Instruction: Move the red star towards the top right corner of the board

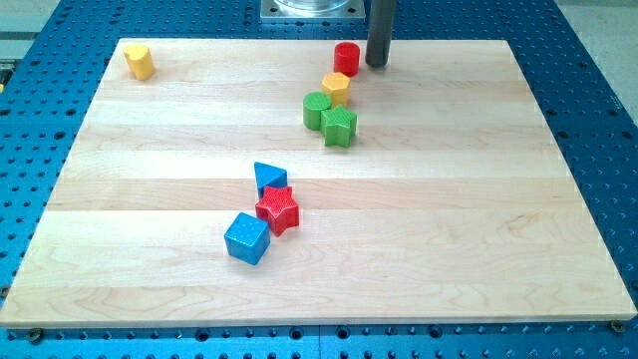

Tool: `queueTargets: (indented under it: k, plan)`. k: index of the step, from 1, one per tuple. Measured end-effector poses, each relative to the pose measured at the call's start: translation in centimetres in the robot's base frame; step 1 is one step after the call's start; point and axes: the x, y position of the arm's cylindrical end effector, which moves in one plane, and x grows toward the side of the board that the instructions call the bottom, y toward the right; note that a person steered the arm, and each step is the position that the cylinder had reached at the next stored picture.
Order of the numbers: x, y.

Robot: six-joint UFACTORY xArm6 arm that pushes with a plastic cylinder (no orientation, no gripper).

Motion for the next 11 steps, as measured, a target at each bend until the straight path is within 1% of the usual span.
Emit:
queueTargets:
  k: [1,2,3,4,5,6,7,8,9,10,11]
  plan:
    - [0.0,-5.0]
    - [2.3,-5.6]
    - [6.8,-2.6]
    - [12.3,-4.5]
    - [10.4,-3.9]
    - [15.6,-1.5]
    - [27.8,-1.0]
    - [31.8,-11.4]
    - [33.6,-20.1]
    - [30.5,-18.0]
    - [28.5,-13.0]
